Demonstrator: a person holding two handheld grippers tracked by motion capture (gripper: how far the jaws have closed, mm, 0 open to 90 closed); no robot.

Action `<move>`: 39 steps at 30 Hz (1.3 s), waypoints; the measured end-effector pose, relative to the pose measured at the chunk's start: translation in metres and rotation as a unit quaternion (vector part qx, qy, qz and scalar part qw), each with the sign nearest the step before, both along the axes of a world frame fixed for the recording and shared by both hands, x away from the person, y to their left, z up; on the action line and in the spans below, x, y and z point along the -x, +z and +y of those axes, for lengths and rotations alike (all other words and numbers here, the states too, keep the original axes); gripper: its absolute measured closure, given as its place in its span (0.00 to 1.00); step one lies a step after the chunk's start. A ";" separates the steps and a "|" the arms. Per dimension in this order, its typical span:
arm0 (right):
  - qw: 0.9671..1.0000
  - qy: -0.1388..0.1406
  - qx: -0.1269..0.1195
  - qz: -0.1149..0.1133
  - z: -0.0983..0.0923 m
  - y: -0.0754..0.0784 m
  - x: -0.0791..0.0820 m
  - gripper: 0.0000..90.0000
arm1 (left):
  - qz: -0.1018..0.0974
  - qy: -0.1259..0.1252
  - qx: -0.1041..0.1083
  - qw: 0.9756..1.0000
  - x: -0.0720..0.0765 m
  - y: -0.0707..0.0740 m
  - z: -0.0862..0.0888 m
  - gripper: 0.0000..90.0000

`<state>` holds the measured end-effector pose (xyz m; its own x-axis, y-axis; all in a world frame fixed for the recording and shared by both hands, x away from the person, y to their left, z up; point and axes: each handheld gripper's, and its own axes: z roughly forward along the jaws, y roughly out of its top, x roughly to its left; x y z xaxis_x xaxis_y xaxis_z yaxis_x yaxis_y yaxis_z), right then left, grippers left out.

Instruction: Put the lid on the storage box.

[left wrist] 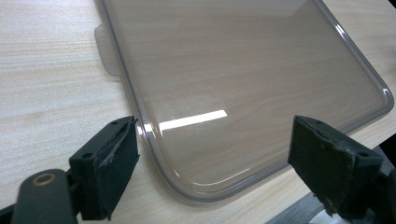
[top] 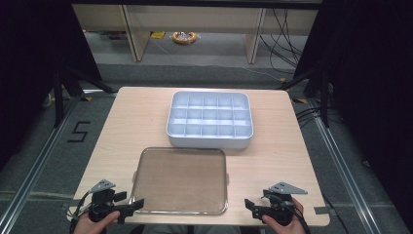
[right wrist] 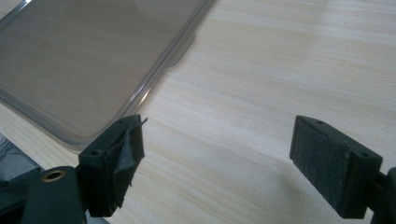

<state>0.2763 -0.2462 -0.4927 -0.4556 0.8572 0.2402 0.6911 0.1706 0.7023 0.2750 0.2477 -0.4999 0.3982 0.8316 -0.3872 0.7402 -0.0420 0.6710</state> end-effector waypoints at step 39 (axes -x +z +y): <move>0.998 0.048 -0.041 0.025 0.037 -0.004 -0.006 0.23 | 0.000 0.000 -0.025 1.000 -0.015 -0.001 -0.006 0.29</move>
<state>0.2819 -0.2090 -0.4966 -0.5205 0.7868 0.3319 0.7086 0.1811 0.6820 0.2895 0.2419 -0.5009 0.3978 0.8504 -0.3444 0.7398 -0.0753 0.6686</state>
